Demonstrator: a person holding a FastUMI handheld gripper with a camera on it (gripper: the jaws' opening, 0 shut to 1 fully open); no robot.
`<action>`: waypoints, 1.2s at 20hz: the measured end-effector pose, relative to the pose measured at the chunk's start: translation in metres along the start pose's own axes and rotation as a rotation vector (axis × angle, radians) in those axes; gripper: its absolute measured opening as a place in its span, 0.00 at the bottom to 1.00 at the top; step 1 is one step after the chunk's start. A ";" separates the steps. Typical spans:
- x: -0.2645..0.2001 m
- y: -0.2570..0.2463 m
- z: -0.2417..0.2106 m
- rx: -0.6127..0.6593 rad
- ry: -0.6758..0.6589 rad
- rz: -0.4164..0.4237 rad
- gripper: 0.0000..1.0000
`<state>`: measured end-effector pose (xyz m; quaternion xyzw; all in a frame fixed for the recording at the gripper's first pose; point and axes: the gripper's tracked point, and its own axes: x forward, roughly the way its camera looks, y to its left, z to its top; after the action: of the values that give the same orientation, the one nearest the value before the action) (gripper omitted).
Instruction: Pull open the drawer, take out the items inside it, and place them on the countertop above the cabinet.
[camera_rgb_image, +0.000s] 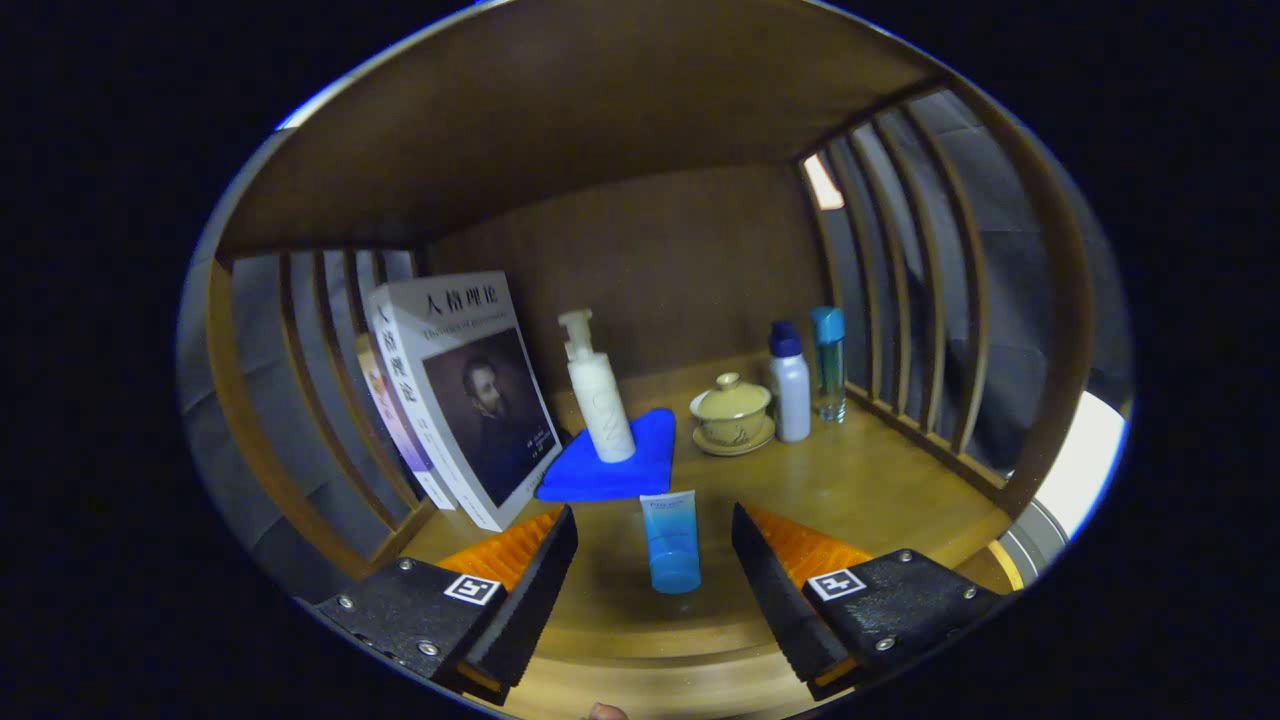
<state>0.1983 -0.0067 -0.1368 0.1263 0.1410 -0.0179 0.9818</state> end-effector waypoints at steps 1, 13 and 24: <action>-0.014 -0.001 0.005 -0.002 -0.033 -0.004 0.96; -0.181 0.039 -0.044 -0.073 -0.156 0.127 0.96; -0.249 0.017 -0.147 -0.204 -0.068 0.107 0.96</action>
<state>-0.0798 0.0465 -0.1996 0.0326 0.1016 0.0448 0.9933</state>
